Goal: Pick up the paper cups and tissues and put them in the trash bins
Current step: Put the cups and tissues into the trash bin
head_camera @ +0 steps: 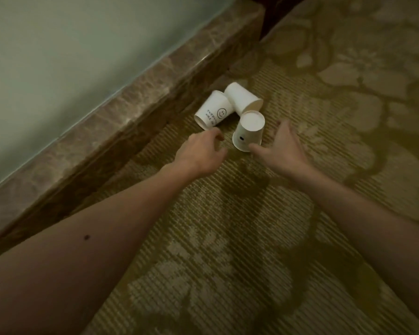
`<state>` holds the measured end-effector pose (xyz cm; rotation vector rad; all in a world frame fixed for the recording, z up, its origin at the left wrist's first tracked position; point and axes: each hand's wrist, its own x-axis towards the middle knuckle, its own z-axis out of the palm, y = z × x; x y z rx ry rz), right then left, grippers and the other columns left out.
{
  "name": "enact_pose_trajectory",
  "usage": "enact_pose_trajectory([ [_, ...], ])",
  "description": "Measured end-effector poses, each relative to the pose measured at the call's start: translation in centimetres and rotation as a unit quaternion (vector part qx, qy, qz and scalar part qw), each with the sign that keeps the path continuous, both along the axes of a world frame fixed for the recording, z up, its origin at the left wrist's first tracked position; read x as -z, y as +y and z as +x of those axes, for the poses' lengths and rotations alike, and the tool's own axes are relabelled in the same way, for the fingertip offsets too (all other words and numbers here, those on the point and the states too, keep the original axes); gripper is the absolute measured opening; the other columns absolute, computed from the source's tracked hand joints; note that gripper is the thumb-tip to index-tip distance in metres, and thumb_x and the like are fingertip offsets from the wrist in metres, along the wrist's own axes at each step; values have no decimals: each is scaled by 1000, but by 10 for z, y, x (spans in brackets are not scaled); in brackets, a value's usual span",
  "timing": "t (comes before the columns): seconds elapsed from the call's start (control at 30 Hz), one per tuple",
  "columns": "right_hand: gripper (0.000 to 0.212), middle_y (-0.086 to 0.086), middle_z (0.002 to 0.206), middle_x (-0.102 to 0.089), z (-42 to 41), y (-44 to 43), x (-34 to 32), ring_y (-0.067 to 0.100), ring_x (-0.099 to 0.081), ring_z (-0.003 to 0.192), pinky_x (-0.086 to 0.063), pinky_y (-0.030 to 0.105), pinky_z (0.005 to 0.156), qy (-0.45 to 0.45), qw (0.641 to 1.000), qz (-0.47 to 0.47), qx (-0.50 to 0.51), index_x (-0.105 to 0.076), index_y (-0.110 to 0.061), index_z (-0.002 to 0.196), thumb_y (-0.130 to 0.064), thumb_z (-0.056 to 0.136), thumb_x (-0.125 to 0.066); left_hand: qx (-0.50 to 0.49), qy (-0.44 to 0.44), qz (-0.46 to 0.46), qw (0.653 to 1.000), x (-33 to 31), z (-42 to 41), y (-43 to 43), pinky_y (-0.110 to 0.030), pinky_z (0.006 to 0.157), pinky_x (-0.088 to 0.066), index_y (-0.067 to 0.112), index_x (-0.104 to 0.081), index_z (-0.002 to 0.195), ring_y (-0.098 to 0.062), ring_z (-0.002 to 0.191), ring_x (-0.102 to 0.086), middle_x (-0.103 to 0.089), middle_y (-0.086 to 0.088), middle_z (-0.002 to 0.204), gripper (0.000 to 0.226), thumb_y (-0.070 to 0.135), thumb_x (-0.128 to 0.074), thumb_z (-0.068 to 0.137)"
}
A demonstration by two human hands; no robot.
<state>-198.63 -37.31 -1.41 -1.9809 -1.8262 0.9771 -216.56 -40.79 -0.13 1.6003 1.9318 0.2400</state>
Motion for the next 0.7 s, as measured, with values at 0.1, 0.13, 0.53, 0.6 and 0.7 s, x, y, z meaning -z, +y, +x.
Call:
enact_pose_trajectory([
  [0.1, 98, 4, 147, -41, -4, 17, 15, 24, -42, 133, -39, 43, 107, 42, 999, 11, 24, -28, -16, 147, -48, 70, -81, -41, -92, 18, 995, 14, 10, 20, -28, 86, -50, 30, -48, 139, -13, 103, -59, -60, 2, 123, 44, 26, -55, 96],
  [0.13, 90, 1, 142, -45, -6, 21, 19, 22, -45, 129, -41, 42, 103, 63, 998, 18, 22, -35, -20, 143, -48, 70, -81, -53, -131, 11, 990, 18, 13, 25, -25, 85, -49, 30, -46, 142, -11, 103, -58, -58, 2, 126, 46, 22, -54, 97],
  [0.53, 54, -13, 113, -52, -9, 32, 44, 0, -52, 101, -43, 21, 76, 193, 980, 43, 7, -51, -35, 115, -65, 72, -66, -88, -146, 107, 980, 28, 11, 51, -26, 74, -51, 29, -66, 115, -3, 86, -59, -62, 12, 99, 24, 22, -54, 96],
  [0.6, 54, -14, 109, -57, -7, 32, 43, -1, -55, 97, -45, 20, 70, 217, 976, 1, 19, -55, -33, 109, -70, 69, -63, -110, -35, 186, 976, 22, 0, 65, -28, 83, -46, 26, -62, 122, -10, 98, -54, -58, 5, 109, 29, 20, -57, 94],
  [0.7, 40, -14, 87, -67, -1, 30, 44, -7, -61, 74, -44, 13, 56, 252, 965, -49, 60, -66, -26, 90, -64, 77, -65, -120, 47, 162, 978, 19, -15, 87, -38, 99, -35, 27, -46, 133, -23, 122, -39, -46, -5, 131, 48, 26, -64, 88],
])
